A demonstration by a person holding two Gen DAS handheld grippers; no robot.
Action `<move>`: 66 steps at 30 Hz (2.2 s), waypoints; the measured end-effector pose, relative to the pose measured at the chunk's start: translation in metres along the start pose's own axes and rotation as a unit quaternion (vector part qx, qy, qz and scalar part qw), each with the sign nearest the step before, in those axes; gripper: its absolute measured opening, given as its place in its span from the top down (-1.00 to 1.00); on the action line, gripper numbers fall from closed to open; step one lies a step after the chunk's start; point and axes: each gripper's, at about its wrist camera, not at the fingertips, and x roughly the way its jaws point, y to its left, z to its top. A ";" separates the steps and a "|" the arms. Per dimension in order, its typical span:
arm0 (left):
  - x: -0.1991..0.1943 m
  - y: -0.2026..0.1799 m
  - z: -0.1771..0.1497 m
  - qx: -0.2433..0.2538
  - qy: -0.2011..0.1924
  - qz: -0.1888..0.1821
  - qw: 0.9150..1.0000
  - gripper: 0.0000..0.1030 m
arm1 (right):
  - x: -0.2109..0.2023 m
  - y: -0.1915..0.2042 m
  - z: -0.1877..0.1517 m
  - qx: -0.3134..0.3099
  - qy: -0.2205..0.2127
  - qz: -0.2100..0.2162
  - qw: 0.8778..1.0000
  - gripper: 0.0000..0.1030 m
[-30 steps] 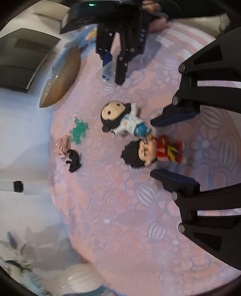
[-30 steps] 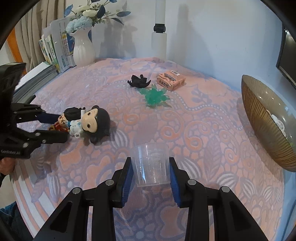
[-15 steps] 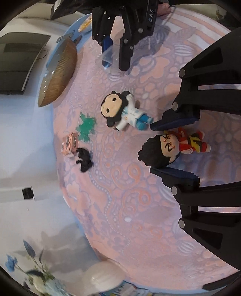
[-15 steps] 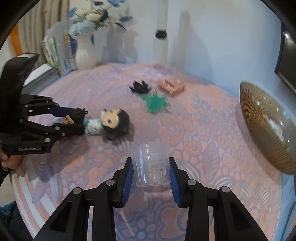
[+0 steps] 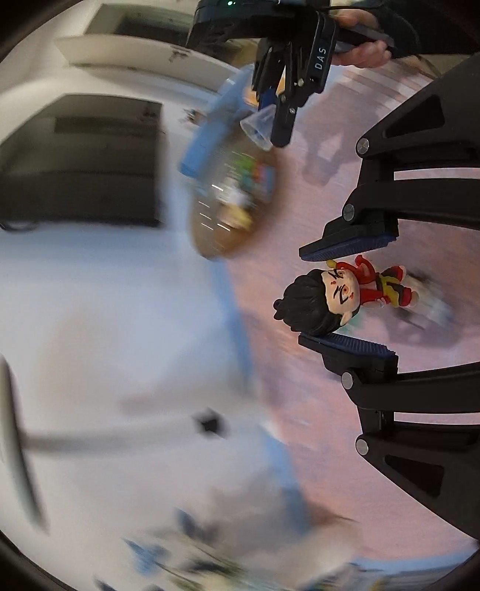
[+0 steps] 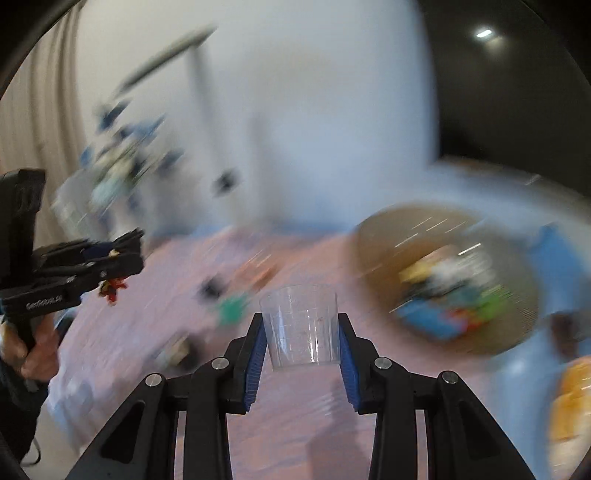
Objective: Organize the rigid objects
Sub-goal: 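Carry boy figure and clear cup over the brown bowl and open both grippers, then move both open grippers back toward the remaining toys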
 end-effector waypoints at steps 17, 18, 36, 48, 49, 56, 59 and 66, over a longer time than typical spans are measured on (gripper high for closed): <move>0.152 -0.094 0.050 -0.052 0.086 -0.097 0.990 0.30 | 0.027 -0.116 0.009 0.179 0.046 -0.159 0.970 0.31; 0.153 -0.094 0.049 -0.055 0.087 -0.097 0.990 0.30 | 0.028 -0.116 0.009 0.181 0.050 -0.160 0.969 0.31; 0.048 -0.053 0.052 -0.058 -0.028 -0.043 0.997 -0.59 | -0.020 -0.074 0.032 0.137 -0.003 -0.162 0.977 -0.28; -0.031 0.081 -0.084 -0.176 0.008 0.017 0.984 -0.99 | 0.011 0.031 0.002 0.066 0.031 -0.040 0.997 -0.29; -0.026 0.092 -0.100 -0.190 0.022 0.028 0.981 -0.99 | 0.026 0.036 -0.010 0.070 0.052 -0.027 0.996 -0.29; 0.006 0.136 -0.178 -0.256 0.063 0.005 0.965 -0.98 | 0.093 0.052 -0.062 0.073 0.119 -0.015 0.990 -0.29; 0.016 0.140 -0.185 -0.278 0.071 0.001 0.958 -0.98 | 0.100 0.051 -0.066 0.071 0.130 -0.021 0.989 -0.29; 0.013 0.149 -0.192 -0.300 0.054 -0.021 0.952 -0.98 | 0.108 0.054 -0.070 0.067 0.143 -0.027 0.987 -0.30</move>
